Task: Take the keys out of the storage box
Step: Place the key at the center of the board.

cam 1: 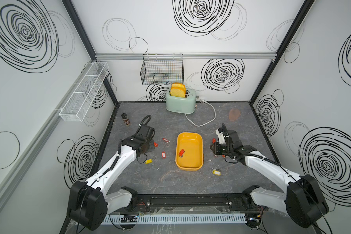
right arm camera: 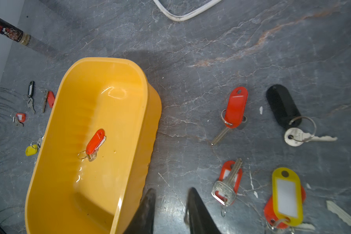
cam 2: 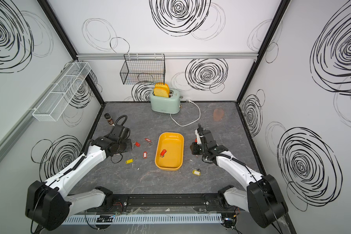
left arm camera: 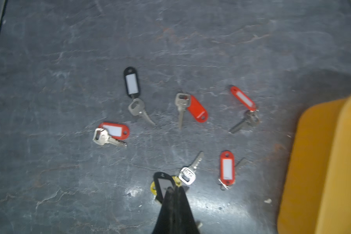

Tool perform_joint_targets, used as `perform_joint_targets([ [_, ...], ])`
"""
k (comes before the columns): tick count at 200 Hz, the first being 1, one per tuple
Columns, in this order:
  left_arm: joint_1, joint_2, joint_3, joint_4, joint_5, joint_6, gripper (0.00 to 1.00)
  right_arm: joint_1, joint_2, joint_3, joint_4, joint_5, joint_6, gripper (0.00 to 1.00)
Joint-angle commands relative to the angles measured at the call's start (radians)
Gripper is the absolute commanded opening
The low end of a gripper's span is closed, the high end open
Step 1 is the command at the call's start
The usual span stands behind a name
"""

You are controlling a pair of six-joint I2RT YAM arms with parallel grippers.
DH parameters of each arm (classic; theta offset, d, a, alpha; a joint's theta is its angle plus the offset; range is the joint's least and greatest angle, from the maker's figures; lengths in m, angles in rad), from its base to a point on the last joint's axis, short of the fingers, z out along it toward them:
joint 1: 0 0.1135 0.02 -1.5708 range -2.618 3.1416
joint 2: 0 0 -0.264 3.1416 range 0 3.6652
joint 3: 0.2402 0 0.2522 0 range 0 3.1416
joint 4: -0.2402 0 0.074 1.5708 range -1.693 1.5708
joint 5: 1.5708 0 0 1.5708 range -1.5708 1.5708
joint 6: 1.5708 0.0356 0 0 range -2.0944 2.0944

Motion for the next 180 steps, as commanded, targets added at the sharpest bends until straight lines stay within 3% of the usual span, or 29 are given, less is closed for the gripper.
perform_joint_targets([
  [1,0.1,-0.038,-0.051,0.016,0.003,-0.11,0.0,0.005,0.004,0.028,0.019,0.011,-0.006,0.31],
  [43,0.246,-0.06,-0.143,0.05,0.03,-0.202,0.0,0.003,-0.007,0.025,0.011,0.026,-0.007,0.31],
  [115,0.279,-0.043,-0.219,0.072,0.08,-0.259,0.01,0.003,-0.011,0.019,0.012,0.028,0.0,0.31],
  [161,0.282,-0.055,-0.216,0.06,0.088,-0.263,0.32,0.004,0.0,0.03,0.008,0.022,-0.001,0.31],
  [180,0.287,-0.073,-0.198,0.041,0.078,-0.26,0.35,0.005,0.002,0.039,0.007,0.021,-0.004,0.32],
])
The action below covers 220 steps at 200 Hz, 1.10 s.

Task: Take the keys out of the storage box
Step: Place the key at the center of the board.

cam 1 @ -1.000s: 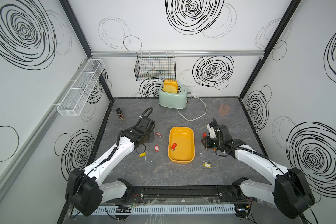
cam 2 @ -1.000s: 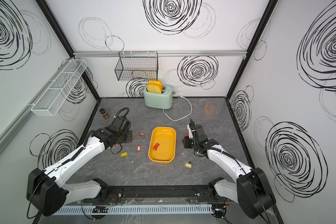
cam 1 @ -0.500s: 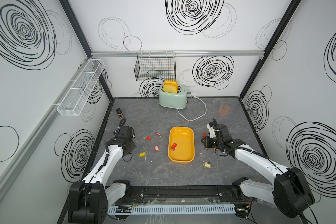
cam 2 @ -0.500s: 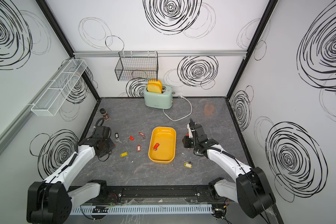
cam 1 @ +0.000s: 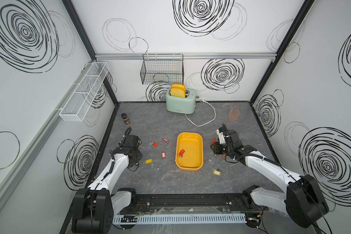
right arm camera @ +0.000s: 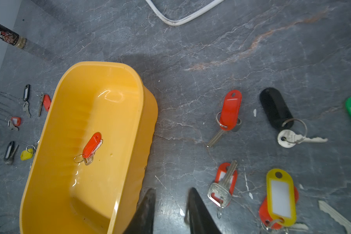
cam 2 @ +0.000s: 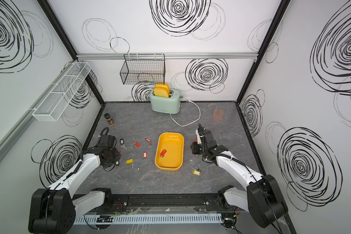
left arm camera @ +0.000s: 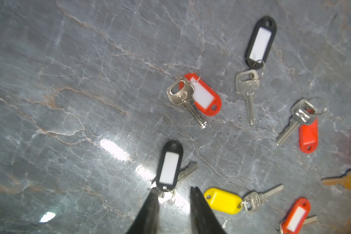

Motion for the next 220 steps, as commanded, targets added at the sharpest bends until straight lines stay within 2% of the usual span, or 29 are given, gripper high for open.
perform_joint_targets([
  [1,0.013,-0.029,0.025,-0.015,-0.015,-0.02,0.36,0.005,0.004,0.039,0.003,0.002,-0.004,0.31],
  [13,0.015,-0.043,0.035,-0.018,-0.011,-0.013,0.36,0.008,0.008,0.05,0.002,-0.012,-0.011,0.31],
  [46,0.001,-0.052,0.061,-0.004,0.009,0.019,0.47,0.041,0.031,0.107,0.003,-0.063,-0.05,0.32],
  [99,-0.059,-0.065,0.079,0.068,0.096,0.101,0.57,0.164,0.146,0.211,0.026,-0.199,-0.137,0.33],
  [119,-0.079,-0.058,0.083,0.089,0.134,0.131,0.6,0.219,0.214,0.25,0.023,-0.216,-0.16,0.38],
  [177,-0.119,-0.031,0.093,0.095,0.197,0.201,0.64,0.365,0.449,0.371,-0.009,-0.15,-0.189,0.42],
  [220,-0.117,-0.03,0.091,0.092,0.209,0.222,0.65,0.4,0.567,0.433,-0.016,-0.082,-0.166,0.43],
])
